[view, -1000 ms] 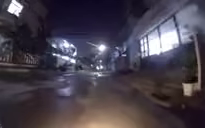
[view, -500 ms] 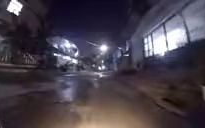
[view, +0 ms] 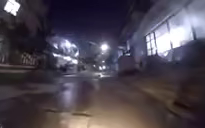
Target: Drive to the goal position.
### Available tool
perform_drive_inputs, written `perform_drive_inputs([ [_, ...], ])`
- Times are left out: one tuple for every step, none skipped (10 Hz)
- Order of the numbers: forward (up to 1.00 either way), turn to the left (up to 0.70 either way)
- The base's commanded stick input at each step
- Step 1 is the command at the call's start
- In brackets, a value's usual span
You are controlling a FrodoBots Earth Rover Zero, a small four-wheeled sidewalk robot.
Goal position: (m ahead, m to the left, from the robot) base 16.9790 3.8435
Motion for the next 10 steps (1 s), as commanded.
perform_drive_inputs([
  [0.70,0.00],
  [0.70,0.00],
  [0.70,-0.20],
  [0.70,-0.35],
  [0.70,-0.35],
  [0.70,-0.21],
  [0.70,0.00],
  [0.70,0.00],
  [0.70,0.00],
  [0.70,0.00],
])
